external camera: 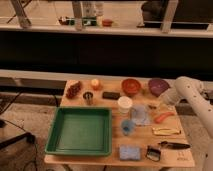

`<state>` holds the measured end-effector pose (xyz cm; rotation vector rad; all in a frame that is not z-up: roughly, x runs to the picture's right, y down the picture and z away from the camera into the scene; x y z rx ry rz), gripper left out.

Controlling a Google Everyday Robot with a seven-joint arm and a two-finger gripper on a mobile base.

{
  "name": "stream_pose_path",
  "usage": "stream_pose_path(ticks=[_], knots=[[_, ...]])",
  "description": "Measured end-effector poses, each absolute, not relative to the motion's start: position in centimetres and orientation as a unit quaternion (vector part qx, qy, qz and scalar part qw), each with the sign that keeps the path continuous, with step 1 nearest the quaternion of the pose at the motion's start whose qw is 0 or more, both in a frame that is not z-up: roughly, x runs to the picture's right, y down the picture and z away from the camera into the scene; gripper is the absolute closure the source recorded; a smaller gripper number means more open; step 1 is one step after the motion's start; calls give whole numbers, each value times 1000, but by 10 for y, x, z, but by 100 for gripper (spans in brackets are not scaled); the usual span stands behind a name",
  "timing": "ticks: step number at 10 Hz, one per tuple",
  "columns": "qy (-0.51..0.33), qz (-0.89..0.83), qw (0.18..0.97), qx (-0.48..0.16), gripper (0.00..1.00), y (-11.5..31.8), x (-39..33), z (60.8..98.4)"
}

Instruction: Place fork in paper cup

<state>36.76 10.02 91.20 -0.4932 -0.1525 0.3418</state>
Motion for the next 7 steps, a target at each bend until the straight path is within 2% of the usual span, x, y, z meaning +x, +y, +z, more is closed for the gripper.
stream_pose_path(ticks=[7], knots=[[-63,172,951,-249,42,108,378,925]])
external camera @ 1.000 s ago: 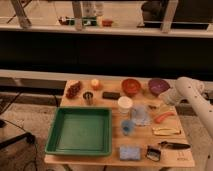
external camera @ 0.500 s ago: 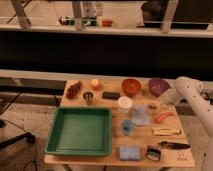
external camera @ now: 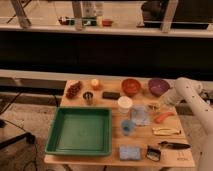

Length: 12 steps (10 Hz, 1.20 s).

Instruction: Place fork in paper cup

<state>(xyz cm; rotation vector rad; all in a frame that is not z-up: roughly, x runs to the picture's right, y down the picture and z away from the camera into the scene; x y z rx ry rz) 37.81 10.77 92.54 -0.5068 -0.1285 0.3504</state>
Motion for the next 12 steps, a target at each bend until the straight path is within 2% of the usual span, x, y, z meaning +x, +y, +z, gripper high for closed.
stream_pose_path(ticks=[2,4,6,8,9,12], knots=[[-59,175,951,-250,44,109,382,929],[-56,177,950,-253,60,110,386,932],[-54,177,949,-254,62,110,387,937],[-54,178,948,-259,78,111,388,940],[-53,177,947,-262,83,112,389,940],[-54,175,947,-262,85,109,389,939]])
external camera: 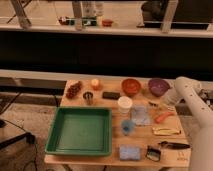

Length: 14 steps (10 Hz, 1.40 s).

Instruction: Place fork in paper cup

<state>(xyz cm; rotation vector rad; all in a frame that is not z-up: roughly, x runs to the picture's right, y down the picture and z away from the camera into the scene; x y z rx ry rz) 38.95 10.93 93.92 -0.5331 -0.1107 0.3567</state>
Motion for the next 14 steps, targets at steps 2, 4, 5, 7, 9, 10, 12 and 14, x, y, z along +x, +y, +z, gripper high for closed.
stream_pose_path(ticks=[2,4,5,7,9,10,12,14], knots=[[-59,173,950,-254,85,105,389,930],[-63,164,955,-240,85,96,387,920],[-65,159,958,-231,85,92,387,913],[-66,153,961,-222,85,89,387,908],[-69,145,964,-212,85,82,385,897],[-70,143,965,-208,85,78,386,890],[-81,130,970,-191,85,63,377,863],[-89,121,972,-183,85,55,369,844]])
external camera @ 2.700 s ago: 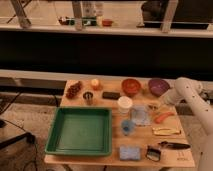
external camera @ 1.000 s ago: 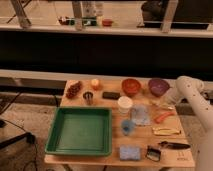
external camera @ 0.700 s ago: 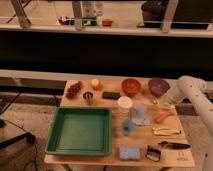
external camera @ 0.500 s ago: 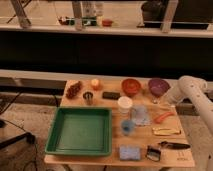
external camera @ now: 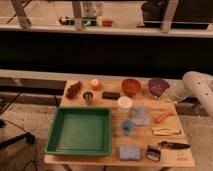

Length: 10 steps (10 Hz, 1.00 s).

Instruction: Place fork in paper cup

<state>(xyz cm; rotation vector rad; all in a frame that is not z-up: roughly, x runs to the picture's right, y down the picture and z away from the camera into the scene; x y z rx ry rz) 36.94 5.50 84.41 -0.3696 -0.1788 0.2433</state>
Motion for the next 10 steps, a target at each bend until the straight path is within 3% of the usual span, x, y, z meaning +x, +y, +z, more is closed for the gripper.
stream_pose_path(ticks=[4,10], knots=[[-121,80,972,-186,85,55,314,807],[-165,29,967,-192,85,46,260,790]])
